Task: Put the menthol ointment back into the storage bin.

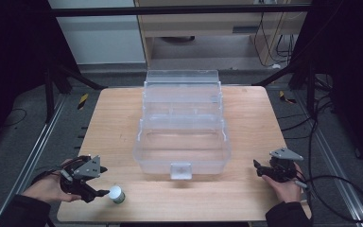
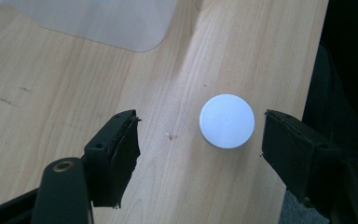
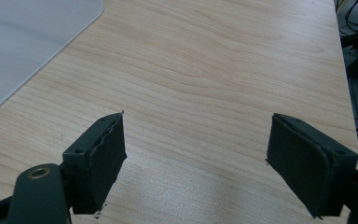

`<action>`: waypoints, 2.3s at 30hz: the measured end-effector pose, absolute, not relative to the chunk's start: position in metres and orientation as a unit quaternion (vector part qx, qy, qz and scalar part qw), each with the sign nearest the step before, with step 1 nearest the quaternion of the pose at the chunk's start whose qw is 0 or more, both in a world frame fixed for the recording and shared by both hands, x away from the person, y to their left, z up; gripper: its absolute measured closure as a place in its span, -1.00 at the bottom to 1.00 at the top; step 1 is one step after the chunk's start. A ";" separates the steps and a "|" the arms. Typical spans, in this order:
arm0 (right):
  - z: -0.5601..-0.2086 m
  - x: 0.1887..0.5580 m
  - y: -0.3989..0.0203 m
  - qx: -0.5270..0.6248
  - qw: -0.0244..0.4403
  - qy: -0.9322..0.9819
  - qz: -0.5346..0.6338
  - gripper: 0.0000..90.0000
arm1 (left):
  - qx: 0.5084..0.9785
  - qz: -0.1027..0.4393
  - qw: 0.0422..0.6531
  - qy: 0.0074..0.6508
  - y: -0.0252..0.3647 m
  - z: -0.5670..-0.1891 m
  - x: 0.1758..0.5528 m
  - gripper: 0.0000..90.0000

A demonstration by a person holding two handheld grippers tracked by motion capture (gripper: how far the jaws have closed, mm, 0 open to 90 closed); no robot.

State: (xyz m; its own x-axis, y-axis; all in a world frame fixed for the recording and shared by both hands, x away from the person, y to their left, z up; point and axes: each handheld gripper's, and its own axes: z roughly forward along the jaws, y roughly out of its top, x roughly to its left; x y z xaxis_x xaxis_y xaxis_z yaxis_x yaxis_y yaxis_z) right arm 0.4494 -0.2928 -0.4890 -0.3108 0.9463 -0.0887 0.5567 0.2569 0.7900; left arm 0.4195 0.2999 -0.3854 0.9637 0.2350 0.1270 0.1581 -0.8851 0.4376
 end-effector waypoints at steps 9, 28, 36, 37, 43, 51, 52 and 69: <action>-0.490 0.450 -0.292 0.506 0.287 0.743 0.330 -0.57 | 0.974 0.070 0.202 0.075 0.293 -0.392 0.419 -0.38; -0.492 0.452 -0.292 0.506 0.275 0.749 0.327 -0.56 | 0.985 0.051 0.165 0.014 0.275 -0.410 0.422 -0.26; -0.492 0.452 -0.292 0.507 0.272 0.750 0.327 -0.56 | 0.988 0.046 0.147 -0.002 0.272 -0.415 0.423 -0.18; -0.493 0.452 -0.292 0.505 0.273 0.751 0.325 -0.56 | 0.988 0.046 0.145 -0.003 0.272 -0.416 0.424 -0.17; -0.493 0.452 -0.292 0.505 0.271 0.753 0.323 -0.55 | 0.989 0.044 0.137 -0.015 0.269 -0.421 0.425 -0.10; -0.493 0.452 -0.291 0.506 0.266 0.753 0.325 -0.54 | 0.991 0.041 0.122 -0.022 0.262 -0.426 0.429 -0.01; -0.493 0.452 -0.291 0.506 0.266 0.754 0.325 -0.54 | 0.992 0.038 0.119 -0.018 0.262 -0.426 0.429 -0.01; -0.493 0.452 -0.291 0.504 0.263 0.756 0.325 -0.53 | 0.995 0.027 0.094 -0.020 0.256 -0.428 0.432 0.11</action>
State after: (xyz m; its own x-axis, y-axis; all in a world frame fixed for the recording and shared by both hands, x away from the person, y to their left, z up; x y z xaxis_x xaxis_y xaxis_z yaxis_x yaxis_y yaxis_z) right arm 0.4523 -0.2912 -0.4934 -0.3542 0.9326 -0.0690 0.5906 0.2804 0.7567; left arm 0.4315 0.2563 -0.4280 0.9978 -0.0340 0.0570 -0.0440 -0.9816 0.1859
